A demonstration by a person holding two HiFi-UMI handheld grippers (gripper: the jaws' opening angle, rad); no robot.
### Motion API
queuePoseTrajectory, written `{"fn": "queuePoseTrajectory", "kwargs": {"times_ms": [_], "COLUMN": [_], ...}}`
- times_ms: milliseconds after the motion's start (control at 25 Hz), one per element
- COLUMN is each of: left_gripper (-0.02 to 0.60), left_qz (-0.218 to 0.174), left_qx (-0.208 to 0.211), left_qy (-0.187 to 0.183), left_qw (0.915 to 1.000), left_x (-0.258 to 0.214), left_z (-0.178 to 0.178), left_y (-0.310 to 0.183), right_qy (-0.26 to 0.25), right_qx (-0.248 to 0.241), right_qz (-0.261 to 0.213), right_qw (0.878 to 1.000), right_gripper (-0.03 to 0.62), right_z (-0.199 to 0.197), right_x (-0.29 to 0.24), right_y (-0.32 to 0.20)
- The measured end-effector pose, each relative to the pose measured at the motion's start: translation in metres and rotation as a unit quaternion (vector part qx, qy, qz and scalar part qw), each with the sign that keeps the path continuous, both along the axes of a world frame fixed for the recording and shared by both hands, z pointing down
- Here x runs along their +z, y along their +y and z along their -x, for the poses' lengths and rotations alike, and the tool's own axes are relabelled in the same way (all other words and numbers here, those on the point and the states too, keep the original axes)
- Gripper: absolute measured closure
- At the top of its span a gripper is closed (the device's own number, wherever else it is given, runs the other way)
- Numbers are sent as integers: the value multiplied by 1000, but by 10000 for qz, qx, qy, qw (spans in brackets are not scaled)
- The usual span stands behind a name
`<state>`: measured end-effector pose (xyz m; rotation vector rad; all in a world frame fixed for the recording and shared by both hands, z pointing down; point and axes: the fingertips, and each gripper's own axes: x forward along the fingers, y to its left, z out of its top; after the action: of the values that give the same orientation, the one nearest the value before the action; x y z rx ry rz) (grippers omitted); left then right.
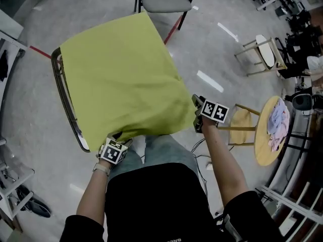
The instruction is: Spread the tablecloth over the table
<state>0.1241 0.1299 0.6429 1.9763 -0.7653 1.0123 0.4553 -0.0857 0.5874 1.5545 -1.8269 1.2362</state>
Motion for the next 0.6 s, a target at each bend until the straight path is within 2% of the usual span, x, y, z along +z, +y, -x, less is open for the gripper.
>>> {"fn": "queuePoseTrajectory", "kwargs": {"times_ms": [80, 160, 240, 320, 480, 600], "left_gripper": [339, 337, 337, 337, 337, 337], "left_qz": [-32, -78, -63, -18, 34, 51], "left_qx": [-49, -78, -141, -252, -380, -645], "left_qy": [-59, -111, -114, -79, -83, -97], "left_qw": [10000, 9999, 9998, 9997, 9992, 9979], "left_x": [2, 4, 4, 3, 3, 3], "left_z": [-2, -3, -5, -8, -13, -12], "left_y": [0, -1, -1, -1, 0, -3], "right_qy": [121, 362, 667, 863, 935, 1113], "right_qx": [-635, -1444, -2231, -2819, -3632, -4269], "right_qz": [-73, -117, -192, -290, -391, -557], "right_qw": [9979, 9888, 9723, 9551, 9262, 8957], "right_gripper": [425, 425, 418, 409, 386, 377], "right_z": [31, 65, 97, 125, 190, 246], "right_x": [-4, -7, -8, -6, 4, 8], "right_y": [-21, -39, -54, -70, -114, -156]}}
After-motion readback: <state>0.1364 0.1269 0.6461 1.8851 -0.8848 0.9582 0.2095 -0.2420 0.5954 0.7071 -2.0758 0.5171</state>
